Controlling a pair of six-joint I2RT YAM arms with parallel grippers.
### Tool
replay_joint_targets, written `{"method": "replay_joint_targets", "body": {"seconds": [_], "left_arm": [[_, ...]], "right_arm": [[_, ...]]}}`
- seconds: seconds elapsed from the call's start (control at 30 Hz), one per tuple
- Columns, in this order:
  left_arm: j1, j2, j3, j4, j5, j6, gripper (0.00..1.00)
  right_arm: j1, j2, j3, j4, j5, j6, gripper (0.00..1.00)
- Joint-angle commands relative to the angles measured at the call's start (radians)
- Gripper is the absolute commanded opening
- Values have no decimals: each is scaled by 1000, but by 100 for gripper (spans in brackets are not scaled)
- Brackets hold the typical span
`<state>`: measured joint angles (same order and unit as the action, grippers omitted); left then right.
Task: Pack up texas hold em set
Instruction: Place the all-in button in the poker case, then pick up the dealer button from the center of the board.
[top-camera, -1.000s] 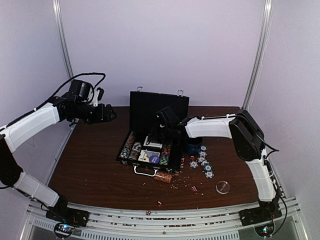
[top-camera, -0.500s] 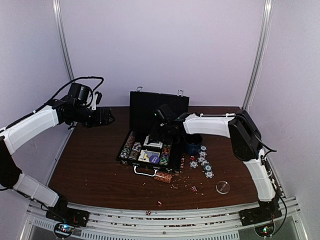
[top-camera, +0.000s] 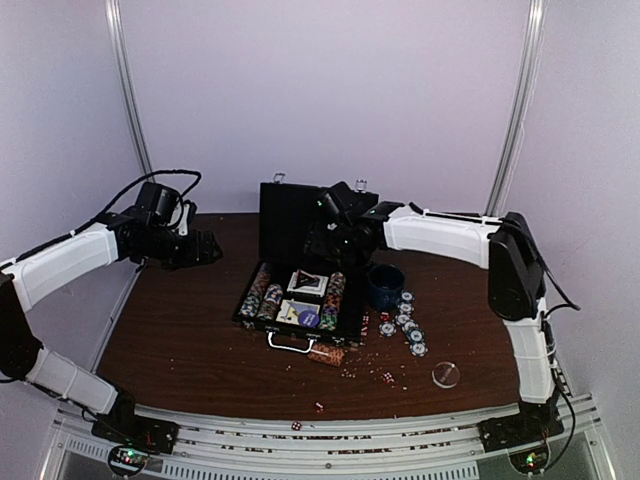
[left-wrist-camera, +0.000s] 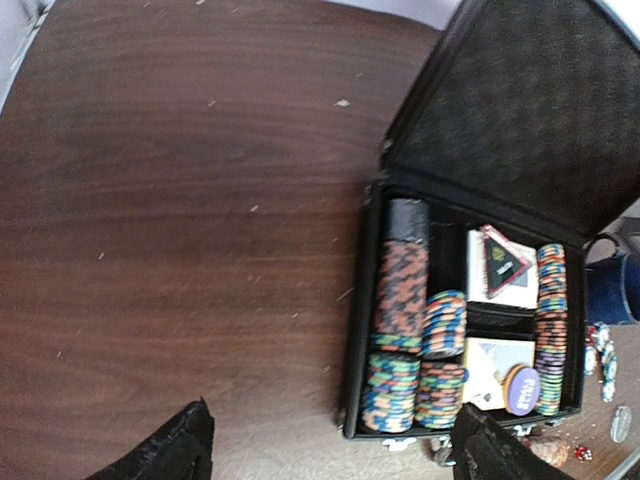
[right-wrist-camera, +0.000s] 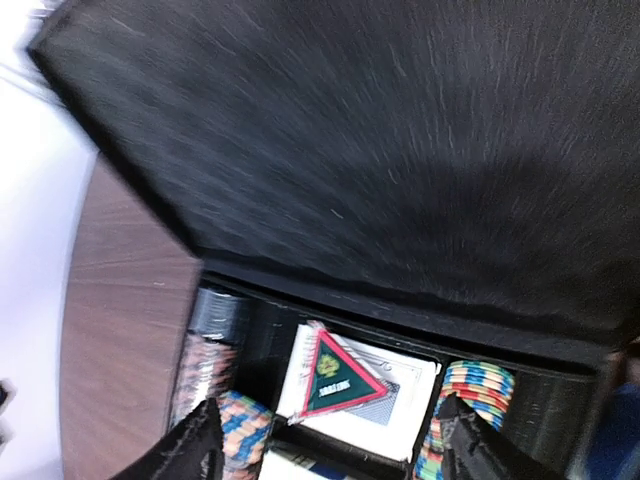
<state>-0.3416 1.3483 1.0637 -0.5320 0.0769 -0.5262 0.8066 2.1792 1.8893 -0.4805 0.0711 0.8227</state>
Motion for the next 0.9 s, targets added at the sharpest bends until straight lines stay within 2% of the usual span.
{"method": "replay_joint_targets", "body": {"seconds": [0.0,0.2,0.33,0.47,0.63,0.77,0.87], "left_arm": [[16,-68,-62,44,-39,-46,85],[19,-72,-151,117,-79,-194,86],[19,-74,-180,133,-117,-282,88],[19,-94,-212,168,-141,-300,88],[19,-88,-216,165,-113,-297,88],[19,-70,-221,177,-71,-336,87],[19,-58,-222,190,-42,-339,86]], "right_arm": [[0,-176,-83,-4,42,-176,75],[0,-421,-375,-57,77,-338,78],[-2,-651,-612,-70,110,-346,82],[-6,-809,-826,-109,106,-268,83],[-12,-922,-1033,-199,123,-145,83],[-14,-933,-1089,-321,125,-30,84],[-13,-948,-1142,-340,70,22,87]]}}
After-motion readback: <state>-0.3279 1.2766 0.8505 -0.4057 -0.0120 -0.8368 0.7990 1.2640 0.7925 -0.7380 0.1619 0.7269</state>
